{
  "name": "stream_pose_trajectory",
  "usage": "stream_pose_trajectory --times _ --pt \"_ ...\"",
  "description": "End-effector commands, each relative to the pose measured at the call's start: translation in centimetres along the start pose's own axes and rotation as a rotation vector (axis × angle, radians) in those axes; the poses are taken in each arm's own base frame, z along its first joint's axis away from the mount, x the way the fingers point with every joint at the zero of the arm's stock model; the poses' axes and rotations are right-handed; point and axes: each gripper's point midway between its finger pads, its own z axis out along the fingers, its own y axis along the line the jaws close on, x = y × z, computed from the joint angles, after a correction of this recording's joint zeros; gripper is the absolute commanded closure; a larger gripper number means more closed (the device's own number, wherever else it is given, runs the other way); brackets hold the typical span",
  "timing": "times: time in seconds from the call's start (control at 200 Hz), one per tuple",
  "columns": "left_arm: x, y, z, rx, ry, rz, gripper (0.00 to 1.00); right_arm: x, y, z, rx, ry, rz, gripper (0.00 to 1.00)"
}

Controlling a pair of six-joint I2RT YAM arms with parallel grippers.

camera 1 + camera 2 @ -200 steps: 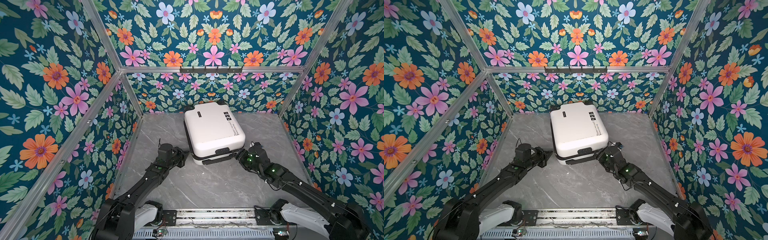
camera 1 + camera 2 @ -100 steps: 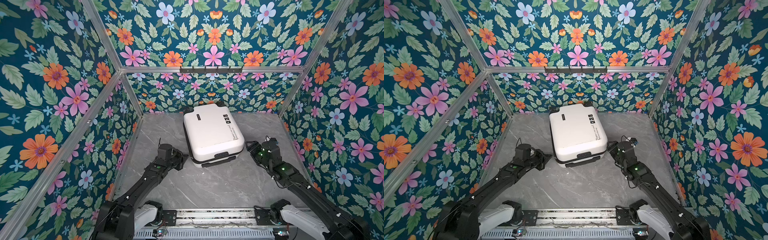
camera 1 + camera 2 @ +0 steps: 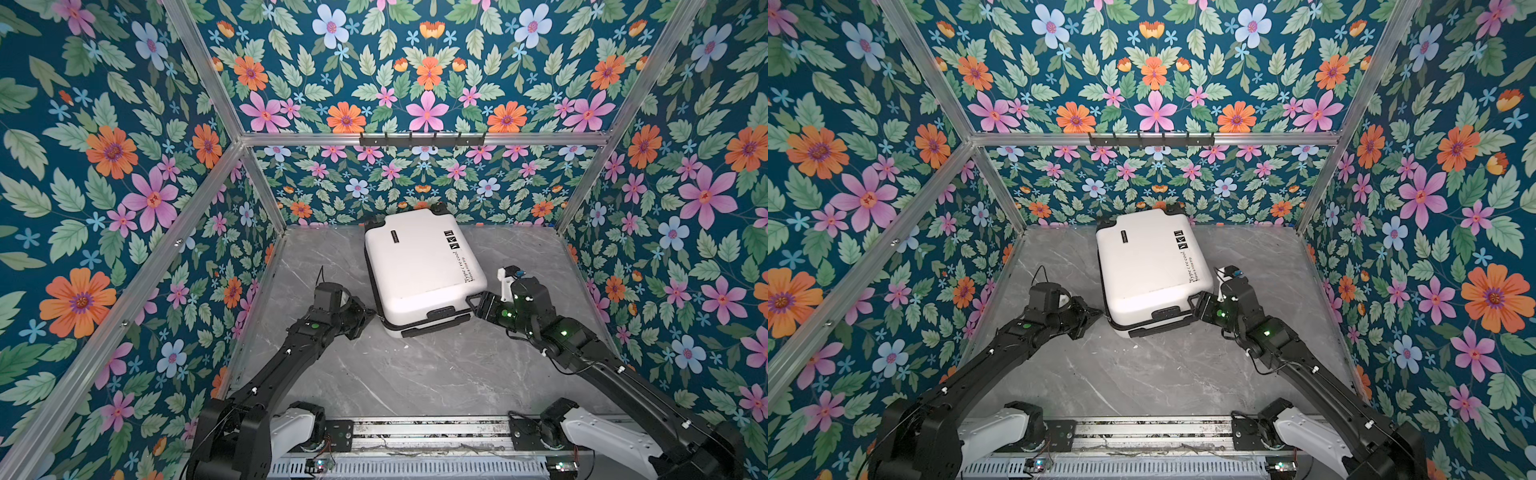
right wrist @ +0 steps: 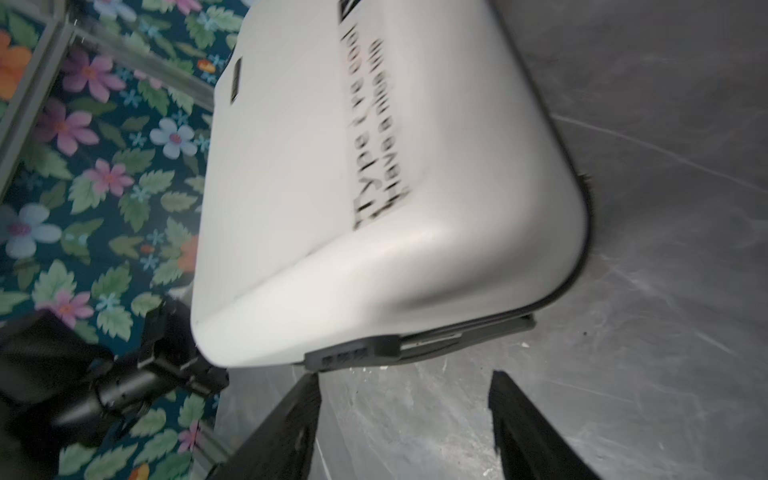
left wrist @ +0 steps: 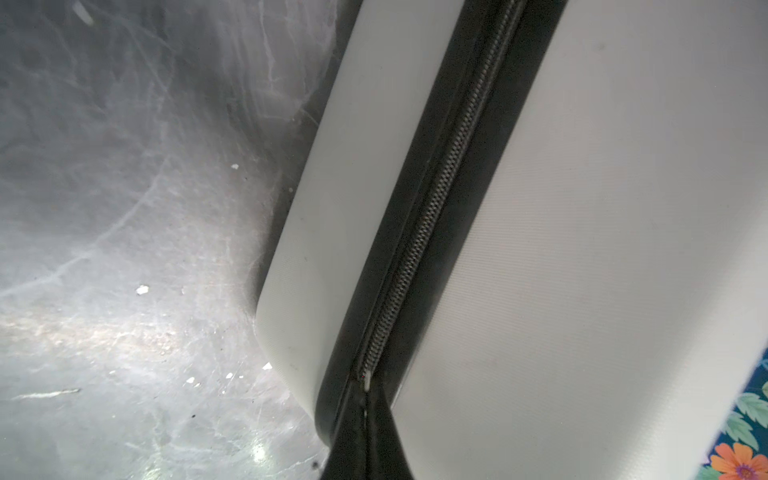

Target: Pack the luggage

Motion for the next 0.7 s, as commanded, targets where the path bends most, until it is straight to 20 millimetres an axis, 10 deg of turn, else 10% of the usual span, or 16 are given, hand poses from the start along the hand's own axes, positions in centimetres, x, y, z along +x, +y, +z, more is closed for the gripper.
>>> stream_pose_trajectory --times 0.0,0.165,0.695 --pt "1.6 0.8 0.0 -0.029 0.088 0.035 1.0 2.3 2.7 1.4 -0.052 0.052 -0.128 0.34" --pt "1.7 -0.2 -0.2 -0.012 0.102 0.065 1.0 5.3 3.6 4.5 -0.052 0.059 -0.044 0.34" --pt "1.7 -1.9 -0.2 0.067 0.113 0.043 1.0 1.0 1.0 4.0 -0.003 -0.256 0.426 0.26"
